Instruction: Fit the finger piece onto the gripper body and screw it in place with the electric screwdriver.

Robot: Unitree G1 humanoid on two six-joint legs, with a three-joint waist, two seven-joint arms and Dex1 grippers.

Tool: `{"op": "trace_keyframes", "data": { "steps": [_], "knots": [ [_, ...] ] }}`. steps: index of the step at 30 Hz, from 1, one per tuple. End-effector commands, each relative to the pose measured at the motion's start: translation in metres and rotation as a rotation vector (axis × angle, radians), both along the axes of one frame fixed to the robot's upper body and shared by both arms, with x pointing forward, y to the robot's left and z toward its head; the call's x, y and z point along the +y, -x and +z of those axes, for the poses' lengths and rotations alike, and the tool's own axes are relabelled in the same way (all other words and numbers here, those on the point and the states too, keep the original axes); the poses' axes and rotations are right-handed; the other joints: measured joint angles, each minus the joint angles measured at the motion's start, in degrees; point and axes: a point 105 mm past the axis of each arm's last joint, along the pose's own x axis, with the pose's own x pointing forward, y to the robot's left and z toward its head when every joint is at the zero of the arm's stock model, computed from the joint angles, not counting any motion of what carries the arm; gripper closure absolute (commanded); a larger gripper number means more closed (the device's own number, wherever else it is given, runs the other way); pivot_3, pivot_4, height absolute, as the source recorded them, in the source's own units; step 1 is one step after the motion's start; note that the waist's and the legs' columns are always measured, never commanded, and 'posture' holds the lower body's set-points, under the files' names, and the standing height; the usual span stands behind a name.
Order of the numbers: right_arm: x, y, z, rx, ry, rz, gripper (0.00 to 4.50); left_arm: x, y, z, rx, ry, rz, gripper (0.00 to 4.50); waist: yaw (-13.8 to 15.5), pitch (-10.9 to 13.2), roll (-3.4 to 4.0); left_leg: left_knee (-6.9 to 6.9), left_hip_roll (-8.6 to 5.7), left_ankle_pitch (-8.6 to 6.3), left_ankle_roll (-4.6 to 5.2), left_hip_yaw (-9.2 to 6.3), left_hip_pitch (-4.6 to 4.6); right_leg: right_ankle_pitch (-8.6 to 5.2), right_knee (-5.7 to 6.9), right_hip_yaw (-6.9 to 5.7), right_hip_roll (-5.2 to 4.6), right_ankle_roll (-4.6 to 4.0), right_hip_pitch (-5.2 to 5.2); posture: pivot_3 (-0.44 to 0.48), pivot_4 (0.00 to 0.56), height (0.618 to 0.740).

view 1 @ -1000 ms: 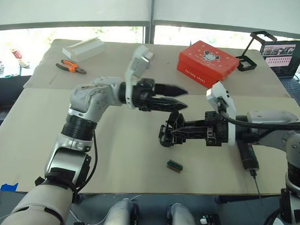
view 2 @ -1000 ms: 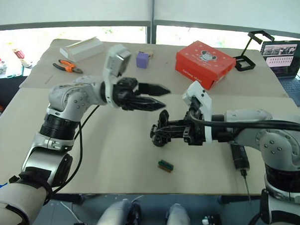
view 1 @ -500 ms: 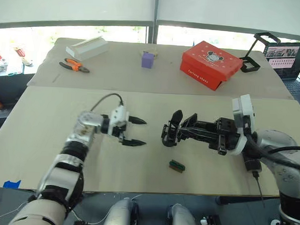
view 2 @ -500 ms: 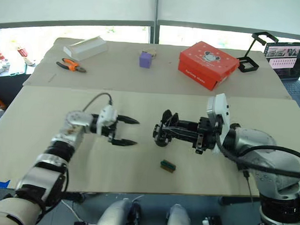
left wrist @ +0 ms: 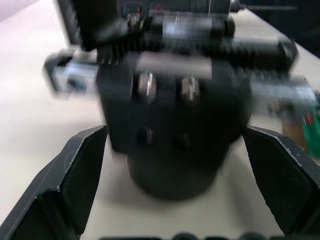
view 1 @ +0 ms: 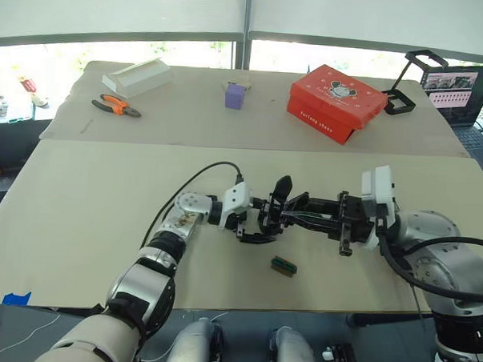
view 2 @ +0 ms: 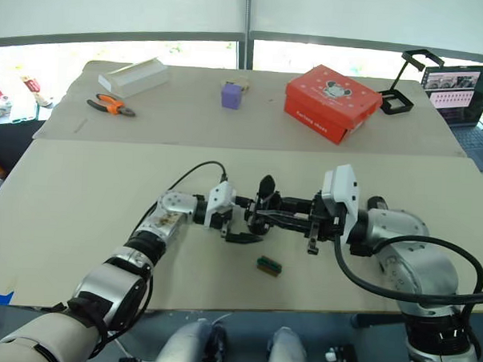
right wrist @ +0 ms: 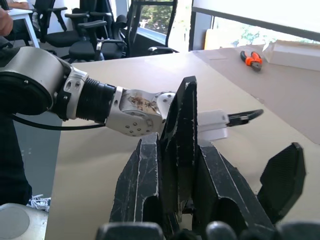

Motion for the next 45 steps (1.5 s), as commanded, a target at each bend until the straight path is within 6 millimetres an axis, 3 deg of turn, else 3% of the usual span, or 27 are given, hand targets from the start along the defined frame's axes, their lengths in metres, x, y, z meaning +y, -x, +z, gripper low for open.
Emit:
{"op": "trace_keyframes", "data": {
  "steps": [1, 3, 4, 6, 9, 20, 30, 45],
  "knots": [
    [0.004, 0.002, 0.006, -0.053, -0.007, 0.016, 4.09, -0.003, -0.001, 0.000, -0.019, -0.025, -0.008, 0.00, -0.1, 0.0, 0.00, 0.01, 0.00, 0.00, 0.00, 0.01, -0.01, 0.00, 0.03, 0.00, 0.00, 0.00, -0.03, 0.000, 0.150, 0.740],
    [0.004, 0.001, 0.006, -0.053, -0.005, 0.018, 4.09, -0.004, -0.001, -0.001, -0.021, -0.027, -0.009, 0.00, -0.1, 0.0, 0.00, 0.02, 0.00, 0.00, 0.00, 0.02, -0.02, 0.00, 0.23, 0.01, 0.00, -0.01, -0.10, 0.000, 0.150, 0.740],
    [0.005, 0.000, 0.005, -0.055, -0.003, 0.019, 4.09, -0.004, -0.001, -0.001, -0.022, -0.029, -0.011, 0.24, -0.1, 0.0, 0.00, 0.03, 0.00, 0.00, 0.00, 0.02, -0.02, -0.01, 0.29, 0.01, 0.00, -0.01, -0.10, 0.000, 0.150, 0.740],
    [0.006, -0.001, 0.006, -0.058, -0.007, 0.018, 4.09, -0.004, 0.000, -0.003, -0.027, -0.040, -0.015, 0.79, -0.1, 0.0, 0.00, 0.07, 0.00, 0.00, 0.00, 0.02, -0.02, -0.01, 0.28, 0.01, -0.02, -0.02, -0.11, 0.000, 0.150, 0.740],
    [0.009, -0.005, 0.005, -0.069, -0.012, 0.024, 4.09, -0.002, -0.001, -0.005, -0.026, -0.048, -0.009, 2.14, -0.1, 0.0, 0.00, 0.09, 0.00, 0.00, 0.00, 0.02, -0.02, -0.02, 0.28, 0.02, -0.04, -0.02, -0.12, 0.000, 0.150, 0.740],
    [0.020, -0.021, -0.014, -0.058, 0.044, 0.033, 4.09, -0.004, -0.003, -0.008, -0.016, -0.030, 0.043, 2.10, 0.0, 0.0, 0.00, 0.16, -0.01, 0.00, 0.00, 0.01, -0.03, -0.02, 0.34, 0.01, -0.05, -0.03, -0.11, 0.000, 0.150, 0.740],
    [0.007, -0.030, -0.034, 0.006, 0.143, -0.019, 4.09, -0.006, -0.002, -0.009, 0.016, -0.004, 0.058, 2.10, 0.1, 0.0, 0.03, 0.19, -0.01, 0.00, 0.00, 0.00, -0.02, -0.02, 0.36, 0.00, -0.07, -0.03, -0.10, 0.000, 0.150, 0.740],
    [0.010, -0.039, -0.038, -0.002, 0.167, -0.025, 4.09, -0.005, 0.000, -0.010, 0.023, -0.009, 0.044, 2.10, -0.1, 0.0, 0.04, 0.20, 0.00, 0.00, 0.00, -0.01, -0.02, -0.02, 0.37, 0.00, -0.08, -0.03, -0.10, 0.000, 0.150, 0.740]
  ]
}}
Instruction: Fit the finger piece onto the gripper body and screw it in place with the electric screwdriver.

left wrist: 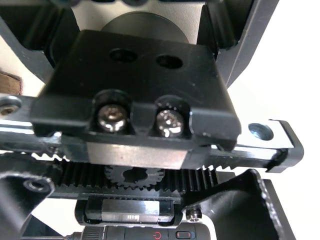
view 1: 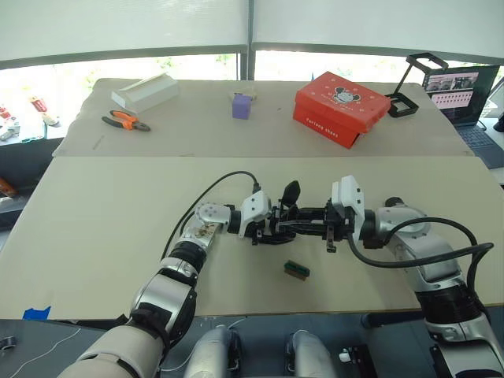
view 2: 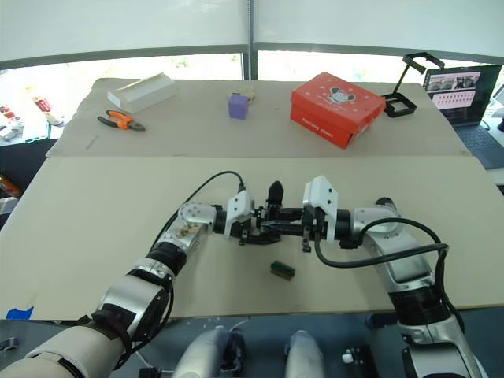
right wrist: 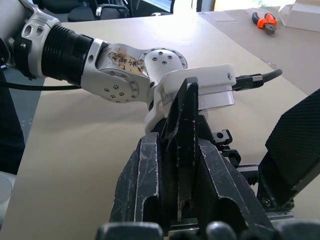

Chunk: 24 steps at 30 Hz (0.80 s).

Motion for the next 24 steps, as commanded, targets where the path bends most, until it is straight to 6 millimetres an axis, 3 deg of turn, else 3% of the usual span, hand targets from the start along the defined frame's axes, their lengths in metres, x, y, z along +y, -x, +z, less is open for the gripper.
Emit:
{"op": "trace_keyframes", "data": {
  "steps": [1, 15, 24],
  "knots": [
    [0.000, -0.005, -0.004, -0.012, 0.024, -0.018, 4.09, -0.002, 0.003, -0.004, 0.018, 0.004, -0.004, 2.10, -0.1, 0.0, 0.00, 0.01, 0.00, 0.00, 0.00, 0.00, 0.00, 0.00, 0.00, 0.00, 0.00, 0.00, 0.00, 0.000, 0.150, 0.740],
    [0.008, -0.007, -0.001, -0.020, 0.020, 0.011, 4.09, -0.003, 0.005, -0.006, 0.027, 0.005, -0.005, 2.10, -0.2, 0.0, 0.02, 0.00, 0.01, 0.00, -0.01, 0.01, 0.01, 0.01, 0.04, 0.00, 0.00, -0.01, -0.02, 0.000, 0.150, 0.740],
    [0.004, 0.001, -0.012, 0.077, 0.087, 0.052, 4.09, -0.003, 0.005, -0.007, 0.029, 0.004, -0.002, 2.10, -0.1, 0.0, 0.02, 0.00, 0.01, 0.00, 0.00, 0.00, 0.01, 0.01, 0.03, 0.00, 0.00, -0.02, -0.01, 0.000, 0.150, 0.740]
  ]
}}
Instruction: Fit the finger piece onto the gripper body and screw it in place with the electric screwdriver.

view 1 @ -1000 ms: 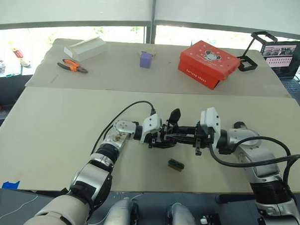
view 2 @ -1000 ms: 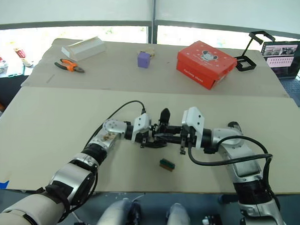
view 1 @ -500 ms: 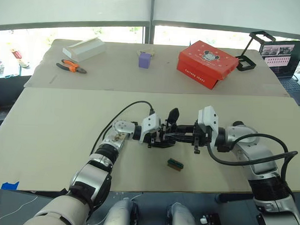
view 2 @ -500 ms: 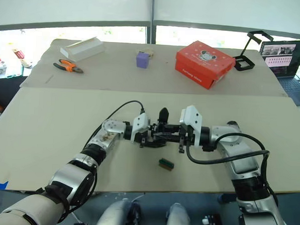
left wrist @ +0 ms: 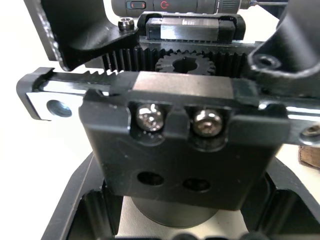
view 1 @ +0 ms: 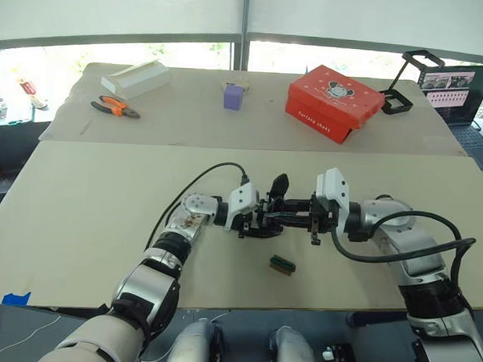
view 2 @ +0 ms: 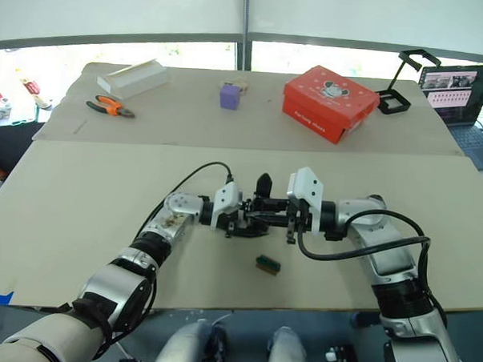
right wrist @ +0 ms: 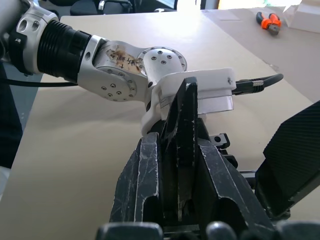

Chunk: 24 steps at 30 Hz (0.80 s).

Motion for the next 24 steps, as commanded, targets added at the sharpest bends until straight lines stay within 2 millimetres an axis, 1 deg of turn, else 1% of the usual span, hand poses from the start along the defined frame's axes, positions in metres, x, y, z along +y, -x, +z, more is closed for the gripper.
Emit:
{"op": "trace_keyframes", "data": {
  "steps": [1, 4, 8, 13, 17, 20, 24],
  "knots": [
    [0.001, 0.004, -0.013, 0.071, 0.056, 0.023, 4.09, -0.002, 0.004, -0.006, 0.021, -0.004, -0.006, 2.10, 0.0, 0.0, 0.00, 0.00, 0.00, 0.00, 0.00, 0.00, 0.00, 0.00, 0.00, 0.00, 0.00, 0.00, 0.00, 0.000, 0.150, 0.740],
    [0.005, 0.004, -0.015, 0.082, 0.077, 0.041, 4.09, -0.002, 0.004, -0.006, 0.020, -0.005, -0.007, 2.10, 0.0, 0.0, 0.00, 0.00, 0.00, 0.00, 0.00, 0.00, 0.00, 0.00, 0.00, 0.00, -0.01, 0.00, 0.00, 0.000, 0.150, 0.740],
    [0.005, -0.001, -0.019, 0.112, 0.111, 0.020, 4.09, -0.003, 0.004, -0.006, 0.019, -0.004, -0.010, 2.10, -0.1, 0.0, 0.01, 0.00, 0.00, 0.00, 0.00, 0.00, 0.00, 0.00, 0.00, 0.00, -0.01, -0.01, -0.01, 0.000, 0.150, 0.740],
    [0.000, -0.015, -0.025, 0.132, 0.151, -0.050, 4.09, -0.004, 0.006, -0.007, 0.015, -0.005, -0.017, 2.10, -0.3, -0.1, 0.02, -0.01, 0.01, 0.00, 0.00, -0.01, 0.00, 0.00, 0.01, -0.01, -0.01, -0.01, 0.00, 0.000, 0.150, 0.740],
    [-0.009, -0.022, -0.032, 0.145, 0.170, -0.093, 4.09, -0.004, 0.005, -0.006, 0.012, -0.002, -0.013, 2.10, -0.5, -0.3, 0.02, 0.00, 0.02, 0.00, -0.01, -0.01, 0.06, 0.01, 0.02, -0.01, -0.01, -0.03, 0.03, 0.000, 0.150, 0.740],
    [-0.012, -0.022, -0.033, 0.131, 0.176, -0.089, 4.09, -0.003, 0.004, -0.005, 0.011, -0.001, -0.008, 2.10, -0.6, -0.4, 0.00, -0.01, 0.02, 0.00, -0.01, -0.01, 0.16, 0.01, 0.02, 0.00, -0.01, -0.03, 0.10, 0.000, 0.150, 0.740],
    [-0.020, -0.016, -0.044, 0.203, 0.157, -0.085, 4.09, -0.003, 0.004, -0.003, 0.011, 0.003, -0.006, 2.10, -0.5, -0.4, 0.00, -0.03, 0.02, -0.01, -0.01, -0.03, 0.24, 0.01, 0.02, -0.01, -0.05, -0.04, 0.12, 0.000, 0.150, 0.740]
  ]
}}
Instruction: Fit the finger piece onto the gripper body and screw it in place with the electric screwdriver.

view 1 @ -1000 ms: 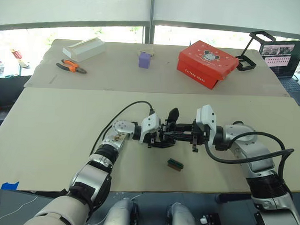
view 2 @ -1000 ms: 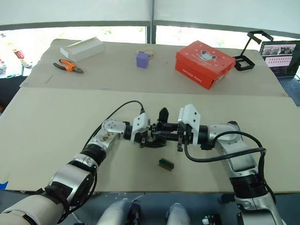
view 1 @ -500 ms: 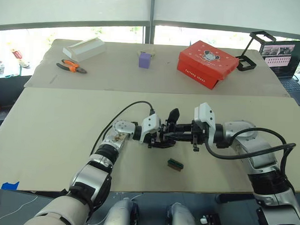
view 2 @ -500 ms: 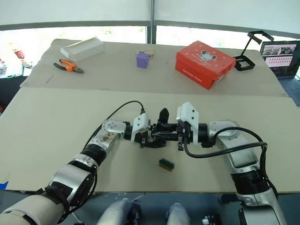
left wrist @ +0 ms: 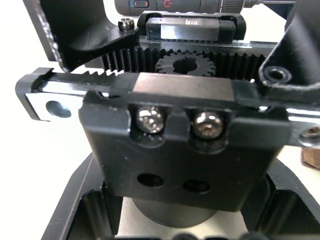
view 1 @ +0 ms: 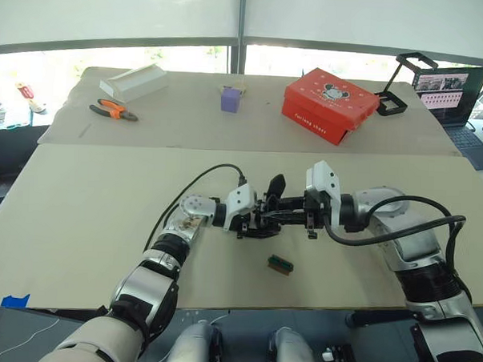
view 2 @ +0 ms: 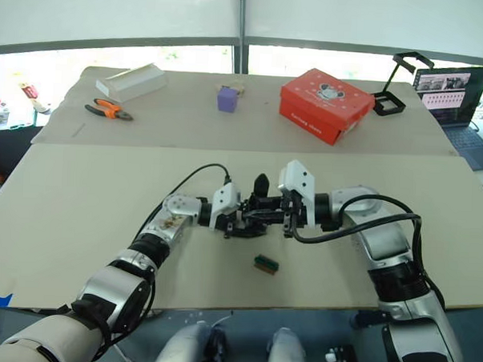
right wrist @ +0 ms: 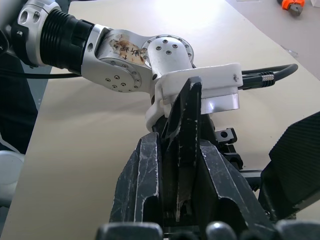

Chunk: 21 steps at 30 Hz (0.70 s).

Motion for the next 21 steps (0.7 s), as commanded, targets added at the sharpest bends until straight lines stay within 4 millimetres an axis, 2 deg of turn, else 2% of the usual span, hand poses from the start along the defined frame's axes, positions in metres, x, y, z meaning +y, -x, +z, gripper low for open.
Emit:
{"op": "trace_keyframes", "data": {
  "steps": [1, 3, 9, 17, 19, 21],
  "knots": [
    [-0.028, -0.005, -0.043, 0.136, 0.108, -0.125, 4.09, -0.005, 0.004, 0.001, 0.002, 0.004, -0.029, 2.10, 0.1, 0.0, 0.00, 0.00, 0.00, 0.00, 0.00, 0.00, 0.00, 0.00, -0.01, 0.00, -0.01, 0.00, 0.00, 0.000, 0.150, 0.740],
    [-0.032, -0.004, -0.048, 0.143, 0.123, -0.139, 4.09, -0.005, 0.004, 0.001, 0.002, 0.005, -0.029, 2.10, 0.1, 0.0, -0.01, -0.01, -0.01, 0.00, 0.00, 0.00, 0.00, 0.00, -0.01, 0.00, -0.04, 0.00, 0.00, 0.000, 0.150, 0.740],
    [-0.014, -0.004, -0.017, 0.020, 0.056, -0.064, 4.09, -0.003, 0.005, -0.001, 0.007, 0.001, -0.028, 2.10, 0.2, 0.0, -0.01, -0.03, -0.01, -0.01, 0.00, 0.00, 0.00, 0.00, -0.02, 0.00, -0.08, 0.00, -0.02, 0.000, 0.150, 0.740],
    [-0.005, 0.000, -0.002, -0.007, 0.020, -0.024, 4.09, -0.004, 0.006, -0.002, 0.010, 0.000, -0.028, 2.10, 0.2, 0.0, -0.01, -0.05, -0.01, -0.01, 0.00, 0.01, -0.01, 0.00, -0.01, -0.01, -0.08, -0.02, -0.04, 0.000, 0.150, 0.740],
    [-0.001, 0.006, 0.007, -0.041, -0.012, 0.017, 3.01, -0.004, 0.006, -0.002, 0.011, 0.002, -0.027, 2.10, 0.2, 0.0, -0.01, -0.05, -0.01, -0.01, 0.00, 0.01, -0.02, 0.00, -0.01, 0.00, -0.08, -0.02, -0.06, 0.000, 0.150, 0.740],
    [0.004, 0.014, 0.022, -0.102, -0.057, 0.063, 2.38, -0.004, 0.006, -0.002, 0.012, 0.004, -0.025, 2.10, 0.3, 0.0, -0.01, -0.05, -0.02, -0.01, 0.00, 0.01, -0.10, 0.00, -0.01, -0.01, -0.09, -0.02, -0.12, 0.000, 0.150, 0.740]
  ]
}}
